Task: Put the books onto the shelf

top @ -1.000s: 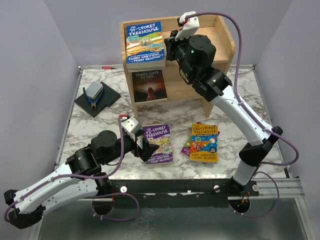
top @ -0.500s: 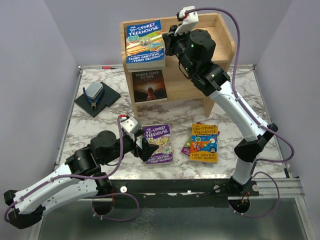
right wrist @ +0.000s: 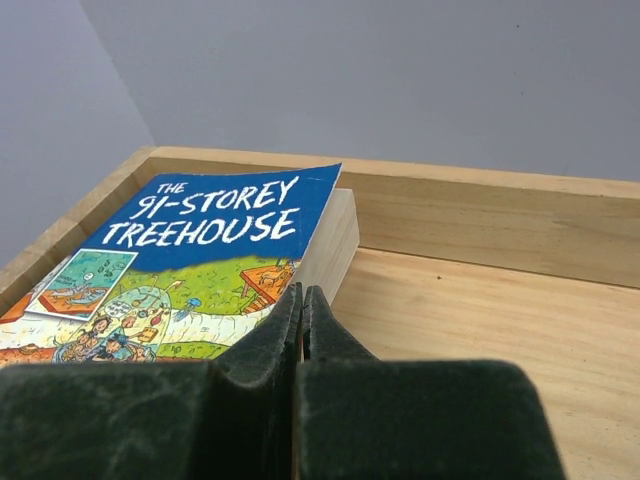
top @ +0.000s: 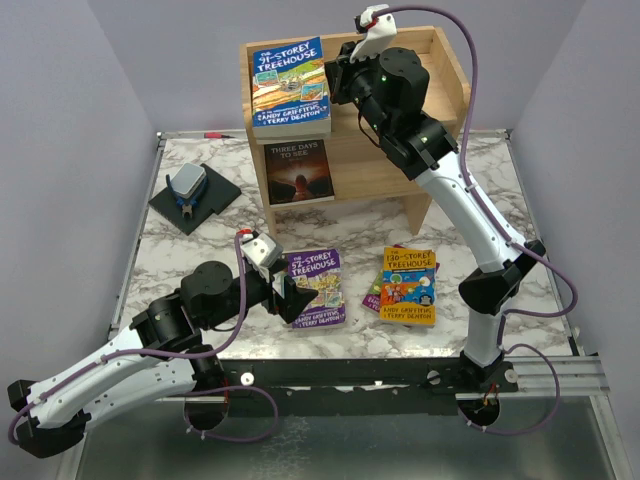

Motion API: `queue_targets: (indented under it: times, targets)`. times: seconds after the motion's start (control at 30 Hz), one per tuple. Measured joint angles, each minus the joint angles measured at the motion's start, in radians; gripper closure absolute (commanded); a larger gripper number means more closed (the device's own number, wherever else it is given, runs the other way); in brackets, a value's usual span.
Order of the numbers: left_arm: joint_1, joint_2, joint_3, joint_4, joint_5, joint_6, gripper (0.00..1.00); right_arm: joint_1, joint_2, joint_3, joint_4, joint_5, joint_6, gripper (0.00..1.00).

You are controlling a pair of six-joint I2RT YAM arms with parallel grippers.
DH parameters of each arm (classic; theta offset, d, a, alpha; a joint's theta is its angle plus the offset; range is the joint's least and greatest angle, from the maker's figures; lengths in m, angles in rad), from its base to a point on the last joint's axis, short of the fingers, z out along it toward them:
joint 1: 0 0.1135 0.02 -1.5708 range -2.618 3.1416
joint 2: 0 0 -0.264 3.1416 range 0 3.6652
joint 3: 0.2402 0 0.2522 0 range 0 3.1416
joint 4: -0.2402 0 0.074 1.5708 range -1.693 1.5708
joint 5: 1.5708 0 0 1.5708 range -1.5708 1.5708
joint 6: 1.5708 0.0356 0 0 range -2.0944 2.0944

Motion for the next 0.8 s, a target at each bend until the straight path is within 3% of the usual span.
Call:
queue_targets:
  times: [0.8]
  targets:
    - [0.0,0.0,0.0,0.0,0.0,0.0,0.01,-0.011,-0.024,-0.097,-0.002,0.086,-0.018,0.99]
